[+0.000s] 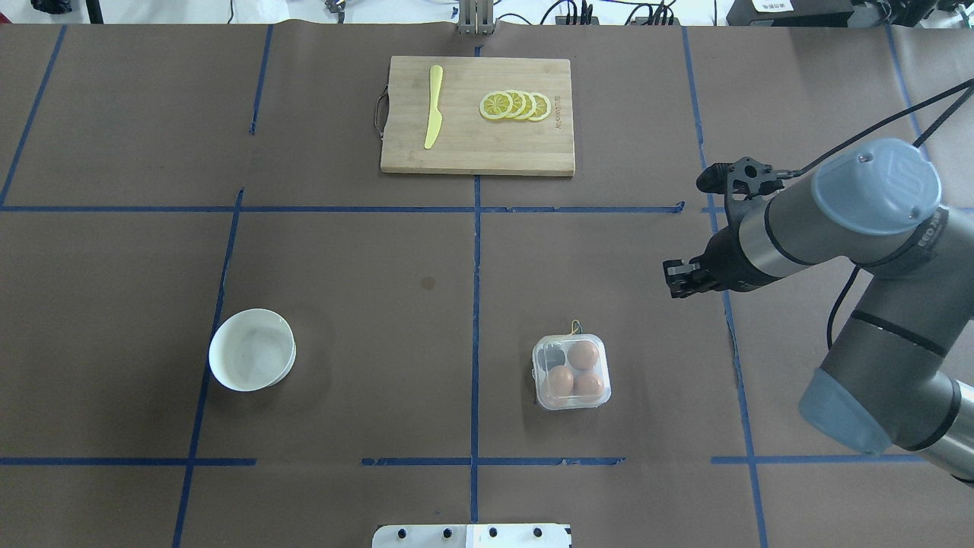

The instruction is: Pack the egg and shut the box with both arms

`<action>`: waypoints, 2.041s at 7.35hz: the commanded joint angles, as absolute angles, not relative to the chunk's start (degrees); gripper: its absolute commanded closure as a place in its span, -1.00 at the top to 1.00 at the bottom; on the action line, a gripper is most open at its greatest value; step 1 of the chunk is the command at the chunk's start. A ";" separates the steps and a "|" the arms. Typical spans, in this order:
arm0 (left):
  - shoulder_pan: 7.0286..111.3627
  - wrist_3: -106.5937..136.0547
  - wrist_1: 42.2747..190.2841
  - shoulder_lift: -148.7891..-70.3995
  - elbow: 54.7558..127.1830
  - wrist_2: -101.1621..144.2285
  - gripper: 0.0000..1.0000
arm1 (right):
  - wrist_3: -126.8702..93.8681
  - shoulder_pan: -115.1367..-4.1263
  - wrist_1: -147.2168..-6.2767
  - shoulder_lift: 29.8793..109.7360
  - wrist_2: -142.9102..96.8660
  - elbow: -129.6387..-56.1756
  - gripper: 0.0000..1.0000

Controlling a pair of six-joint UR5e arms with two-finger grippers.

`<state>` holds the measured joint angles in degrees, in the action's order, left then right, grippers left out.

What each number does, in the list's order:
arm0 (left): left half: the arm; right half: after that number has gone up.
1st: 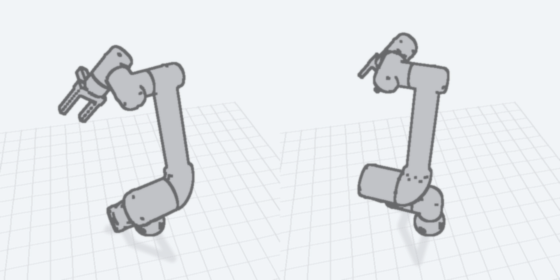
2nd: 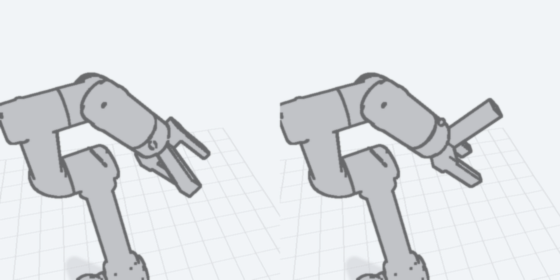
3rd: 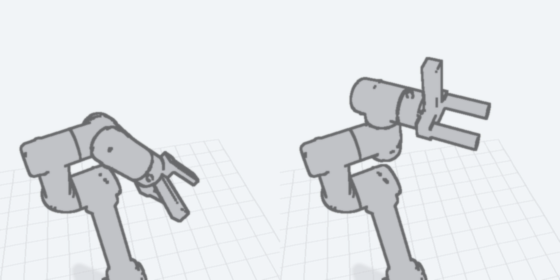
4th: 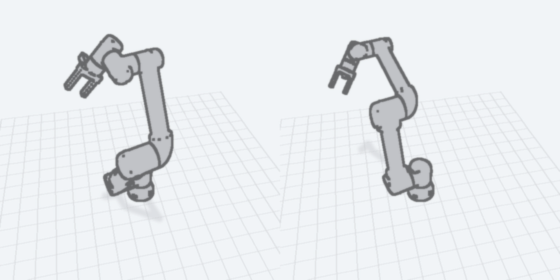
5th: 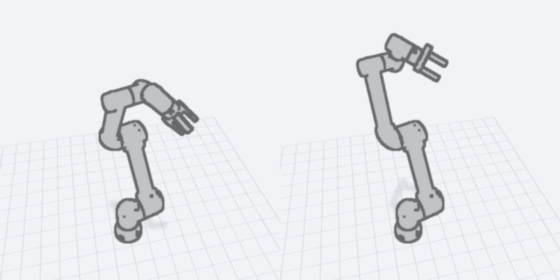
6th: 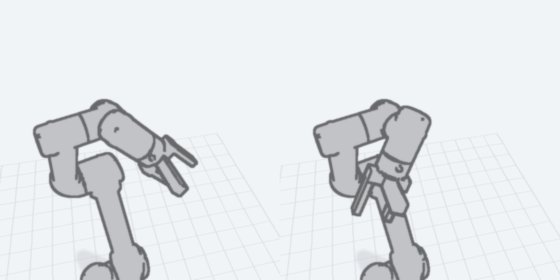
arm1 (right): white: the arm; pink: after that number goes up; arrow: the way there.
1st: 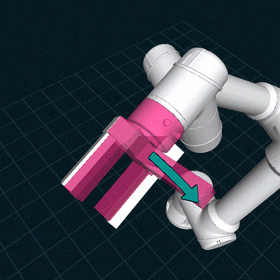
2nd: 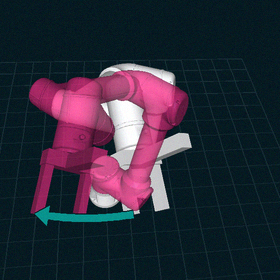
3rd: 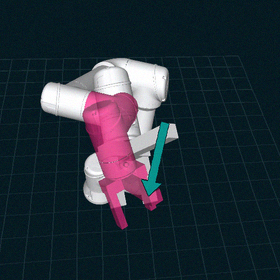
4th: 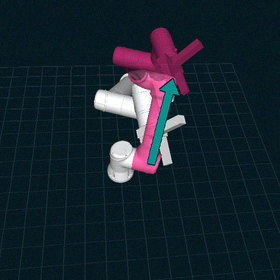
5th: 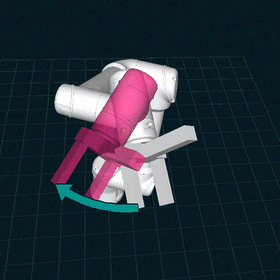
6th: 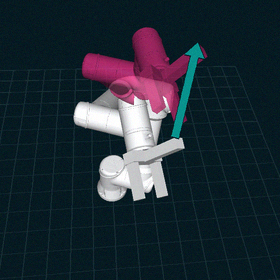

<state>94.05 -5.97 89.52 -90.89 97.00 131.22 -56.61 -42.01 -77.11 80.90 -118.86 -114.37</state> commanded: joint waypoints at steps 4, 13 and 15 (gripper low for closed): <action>94.04 -5.98 89.56 -90.53 96.94 131.22 1.00 | -17.47 -67.53 -77.96 94.04 -124.28 -104.11 0.15; 93.96 -5.98 89.56 -90.53 96.86 131.31 1.00 | 3.78 -87.63 -87.28 98.51 -129.47 -95.71 1.00; 93.96 -5.98 89.56 -90.53 96.86 131.31 1.00 | 3.69 -87.63 -86.48 98.43 -128.94 -95.98 1.00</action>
